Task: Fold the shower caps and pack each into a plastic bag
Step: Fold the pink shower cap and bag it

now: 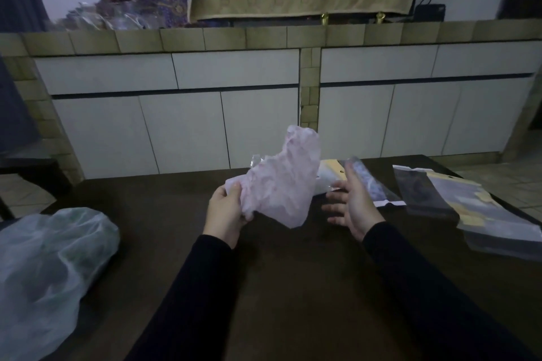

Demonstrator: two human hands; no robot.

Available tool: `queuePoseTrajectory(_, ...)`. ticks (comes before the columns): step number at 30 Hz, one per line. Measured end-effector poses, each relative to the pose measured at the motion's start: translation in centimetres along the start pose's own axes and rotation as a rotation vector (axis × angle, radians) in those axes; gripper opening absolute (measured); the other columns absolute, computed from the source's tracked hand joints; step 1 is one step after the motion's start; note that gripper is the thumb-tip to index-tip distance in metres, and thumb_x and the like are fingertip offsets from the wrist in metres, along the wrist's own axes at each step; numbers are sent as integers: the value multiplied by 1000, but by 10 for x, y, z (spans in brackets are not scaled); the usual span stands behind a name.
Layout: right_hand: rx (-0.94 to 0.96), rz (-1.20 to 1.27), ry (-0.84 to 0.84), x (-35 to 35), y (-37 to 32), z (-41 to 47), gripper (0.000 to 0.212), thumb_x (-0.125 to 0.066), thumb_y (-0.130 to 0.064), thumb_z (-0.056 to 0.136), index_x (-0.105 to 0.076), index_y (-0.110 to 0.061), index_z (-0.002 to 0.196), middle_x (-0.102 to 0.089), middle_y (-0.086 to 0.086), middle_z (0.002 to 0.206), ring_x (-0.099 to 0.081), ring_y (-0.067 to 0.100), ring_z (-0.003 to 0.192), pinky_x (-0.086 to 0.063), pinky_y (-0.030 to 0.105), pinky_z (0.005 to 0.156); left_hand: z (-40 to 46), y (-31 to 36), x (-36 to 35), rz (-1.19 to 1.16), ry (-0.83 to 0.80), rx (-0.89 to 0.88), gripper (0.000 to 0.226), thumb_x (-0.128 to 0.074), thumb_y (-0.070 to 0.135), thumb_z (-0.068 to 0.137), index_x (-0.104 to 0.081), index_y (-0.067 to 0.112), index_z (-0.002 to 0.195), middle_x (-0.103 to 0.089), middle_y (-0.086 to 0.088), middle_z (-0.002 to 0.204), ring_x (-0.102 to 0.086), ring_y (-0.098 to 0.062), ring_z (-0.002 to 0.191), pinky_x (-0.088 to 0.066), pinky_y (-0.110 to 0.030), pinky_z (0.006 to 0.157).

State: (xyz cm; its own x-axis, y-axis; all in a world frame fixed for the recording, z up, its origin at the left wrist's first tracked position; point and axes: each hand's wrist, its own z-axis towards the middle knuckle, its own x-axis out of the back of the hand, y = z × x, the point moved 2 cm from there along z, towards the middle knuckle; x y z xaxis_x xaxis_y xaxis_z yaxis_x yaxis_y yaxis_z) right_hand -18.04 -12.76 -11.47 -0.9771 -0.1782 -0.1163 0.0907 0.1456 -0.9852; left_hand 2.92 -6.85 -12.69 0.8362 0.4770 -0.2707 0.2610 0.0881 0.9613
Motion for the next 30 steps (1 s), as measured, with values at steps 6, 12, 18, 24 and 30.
queuePoseTrajectory(6, 577, -226, -145, -15, -4, -16, 57, -57, -42, 82, -38, -30, 134, -48, -18, 125, -52, 0, 111, -49, 18, 84, -6, -5, -11, -61, -77, 65, 36, -59, 19, 92, -52, 19, 127, -66, -14, 105, -59, -9, 50, -38, -22, 39)
queuePoseTrajectory(12, 643, -313, -69, -10, -2, -14, 30, -58, -8, 91, -61, -34, 105, -65, -13, 107, -61, 0, 103, -51, 30, 93, -11, 1, -10, -146, -122, 74, 34, -58, 7, 92, -48, 19, 122, -62, -10, 83, -47, -8, 40, -32, -22, 34)
queuePoseTrajectory(18, 623, 88, 137, 4, -9, -18, 14, -48, -10, 97, -58, -19, 99, -64, -1, 98, -61, 18, 98, -51, 30, 80, 1, 6, 15, -95, 73, -30, 38, -64, 9, 87, -50, 11, 123, -63, -14, 92, -49, -10, 45, -34, -21, 34)
queuePoseTrajectory(24, 634, 113, 195, 1, -11, -24, 17, -46, -14, 99, -55, -29, 99, -61, -6, 101, -61, 15, 103, -54, 25, 78, -6, 8, 12, 143, 148, -221, 39, -50, 52, 92, -54, 19, 113, -59, -8, 111, -58, -14, 82, -53, -38, 70)
queuePoseTrajectory(30, 499, 284, 222, 7, -13, -15, 13, -51, -15, 97, -61, -24, 97, -64, 5, 108, -62, 26, 106, -54, 40, 85, -47, 29, 1, 526, 58, -962, 45, -46, 66, 83, -61, 28, 102, -53, 5, 121, -46, -8, 116, -36, -14, 96)
